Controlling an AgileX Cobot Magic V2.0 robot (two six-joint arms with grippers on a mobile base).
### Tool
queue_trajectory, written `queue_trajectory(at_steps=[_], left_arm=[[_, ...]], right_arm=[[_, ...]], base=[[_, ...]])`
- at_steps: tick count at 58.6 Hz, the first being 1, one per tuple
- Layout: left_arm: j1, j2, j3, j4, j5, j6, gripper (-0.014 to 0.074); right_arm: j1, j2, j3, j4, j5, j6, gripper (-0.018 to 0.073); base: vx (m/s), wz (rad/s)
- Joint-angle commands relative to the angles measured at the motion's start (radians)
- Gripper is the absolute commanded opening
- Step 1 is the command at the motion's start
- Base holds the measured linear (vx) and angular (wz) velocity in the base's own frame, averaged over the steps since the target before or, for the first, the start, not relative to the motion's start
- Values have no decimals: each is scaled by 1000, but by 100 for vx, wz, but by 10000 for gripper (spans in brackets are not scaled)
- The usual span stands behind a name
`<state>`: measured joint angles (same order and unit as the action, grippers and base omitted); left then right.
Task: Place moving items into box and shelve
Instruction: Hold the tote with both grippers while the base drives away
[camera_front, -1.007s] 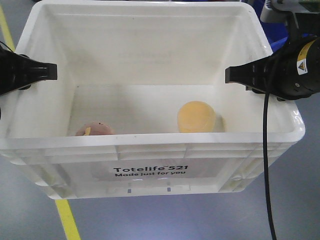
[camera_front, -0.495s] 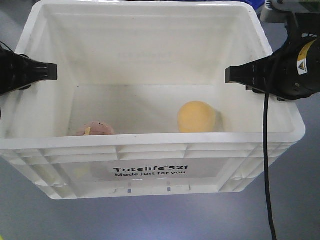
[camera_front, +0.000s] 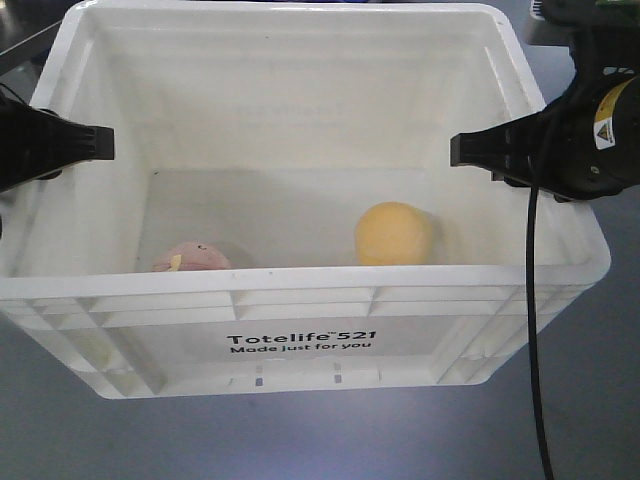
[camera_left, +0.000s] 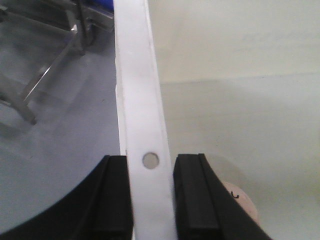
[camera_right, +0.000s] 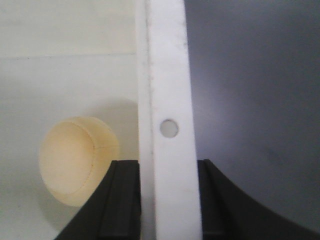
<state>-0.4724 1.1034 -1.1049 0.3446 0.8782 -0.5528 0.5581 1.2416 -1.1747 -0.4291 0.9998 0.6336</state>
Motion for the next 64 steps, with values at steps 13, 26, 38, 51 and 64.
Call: queue_trajectory(at_steps=[13, 26, 38, 51, 64], left_arm=[[-2, -35, -43, 72, -95, 15, 147], [-2, -35, -43, 72, -95, 15, 147], [-2, -35, -43, 72, -95, 15, 147], [-2, -35, -43, 72, -95, 15, 147], [-2, -35, -43, 72, -95, 15, 147]], right_arm=[[-8, -39, -41, -117, -69, 3, 60], [-8, -39, -41, -117, -69, 3, 60], [-8, -39, -41, -115, -69, 3, 60], [-8, -39, -41, -115, -68, 3, 60], [-8, -39, -41, -115, -68, 3, 60]], base=[[17, -64], [17, -61], [18, -50], [21, -30], [25, -14]])
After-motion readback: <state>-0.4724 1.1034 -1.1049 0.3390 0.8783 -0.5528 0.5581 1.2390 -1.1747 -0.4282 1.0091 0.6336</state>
